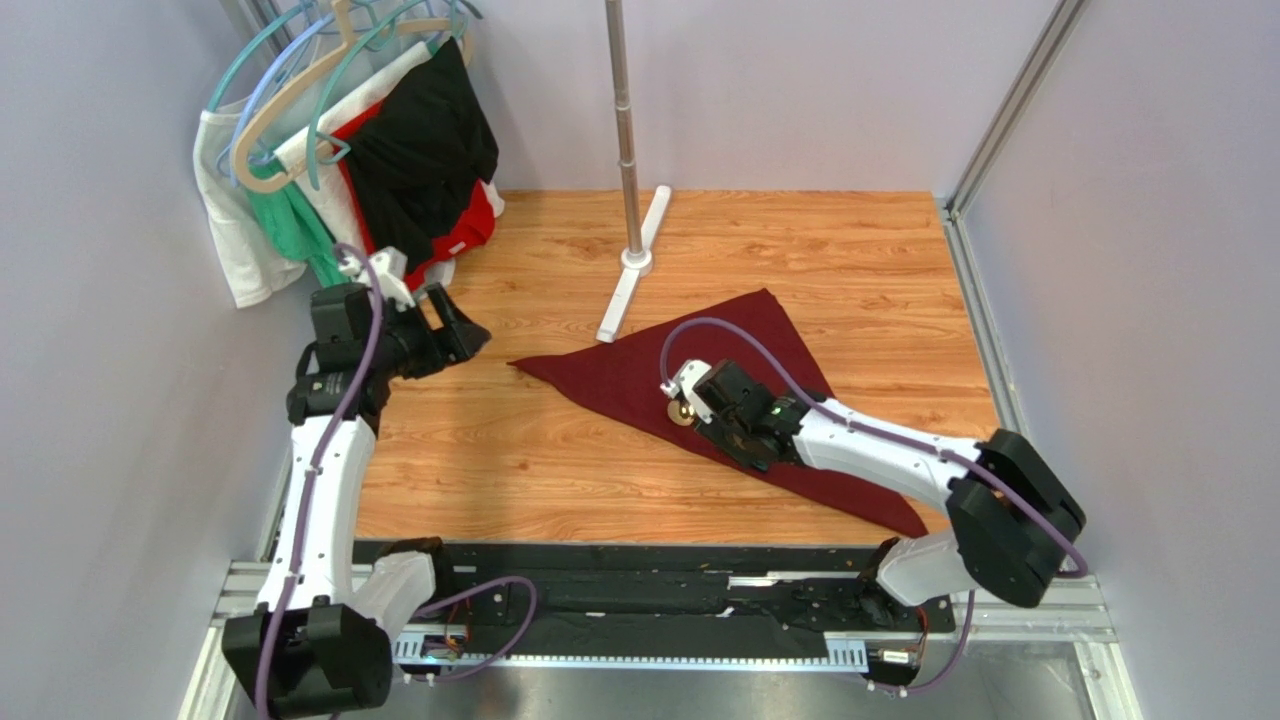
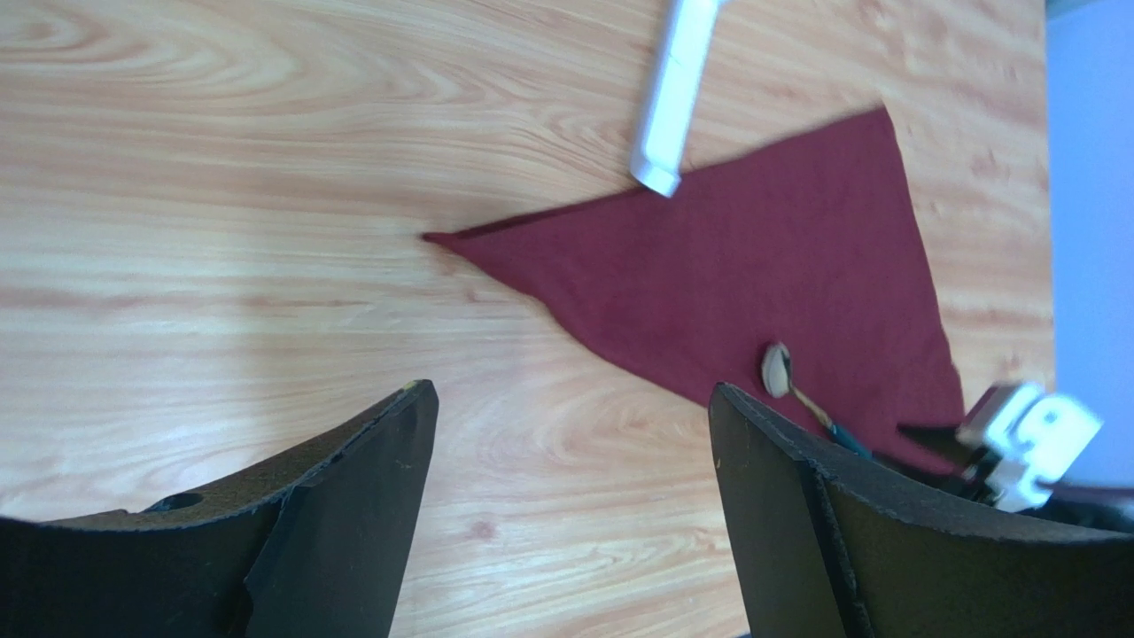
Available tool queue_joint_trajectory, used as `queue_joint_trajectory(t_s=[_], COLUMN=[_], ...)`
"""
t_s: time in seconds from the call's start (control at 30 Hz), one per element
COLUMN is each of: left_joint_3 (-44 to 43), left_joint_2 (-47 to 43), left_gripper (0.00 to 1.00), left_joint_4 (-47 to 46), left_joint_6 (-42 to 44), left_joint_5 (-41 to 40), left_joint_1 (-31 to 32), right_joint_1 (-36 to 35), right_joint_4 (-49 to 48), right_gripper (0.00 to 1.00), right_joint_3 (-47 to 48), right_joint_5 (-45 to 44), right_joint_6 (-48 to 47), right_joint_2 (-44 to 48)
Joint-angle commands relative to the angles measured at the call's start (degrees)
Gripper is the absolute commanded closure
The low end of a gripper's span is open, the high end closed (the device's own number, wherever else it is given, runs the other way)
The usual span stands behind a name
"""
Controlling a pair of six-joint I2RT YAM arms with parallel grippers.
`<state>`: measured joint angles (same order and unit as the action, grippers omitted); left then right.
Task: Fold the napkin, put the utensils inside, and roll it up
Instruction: Place the spoon on the napkin.
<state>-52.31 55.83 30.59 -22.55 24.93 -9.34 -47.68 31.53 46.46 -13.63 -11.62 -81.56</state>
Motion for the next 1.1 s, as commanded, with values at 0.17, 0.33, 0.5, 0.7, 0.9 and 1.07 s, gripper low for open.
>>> queue_joint_trajectory(t_s=[0.17,0.33,0.5,0.7,0.9,1.07], left_joint_3=[-0.6,-2.1,-5.7,-6.9,-7.5,-7.4], left_joint_2=[3.4,13.5,25.2,35.9,43.2,45.9], left_gripper=[0.18,0.20,0.27,0.33,0.36,0.38], left_joint_4=[-6.0,-14.7,-21.8,-28.8,-30.2,-32.0], left_joint_6=[-1.4,-1.3,0.0,1.2,3.4,2.6], left_joint_5=[-4.6,-8.1,-3.0,2.6,3.7,3.6], left_joint_1=[21.7,34.0,39.8,41.5,44.1,44.2], right_joint_1=[1.6,3.3,8.3,10.4,11.0,11.1], right_joint_4=[-1.4,2.7,4.9,5.7,4.3,2.7], right_gripper=[0.63,0.62,0.61,0.61,0.62,0.62], right_joint_3=[5.1,6.1,3.2,0.9,0.0,-0.1], right_joint_5=[-8.7,-14.2,-12.2,-11.5,-9.8,-8.1], right_joint_6=[20.6,31.7,38.6,38.9,38.7,39.2], right_joint_2=[10.1,12.9,18.6,20.8,20.4,19.3])
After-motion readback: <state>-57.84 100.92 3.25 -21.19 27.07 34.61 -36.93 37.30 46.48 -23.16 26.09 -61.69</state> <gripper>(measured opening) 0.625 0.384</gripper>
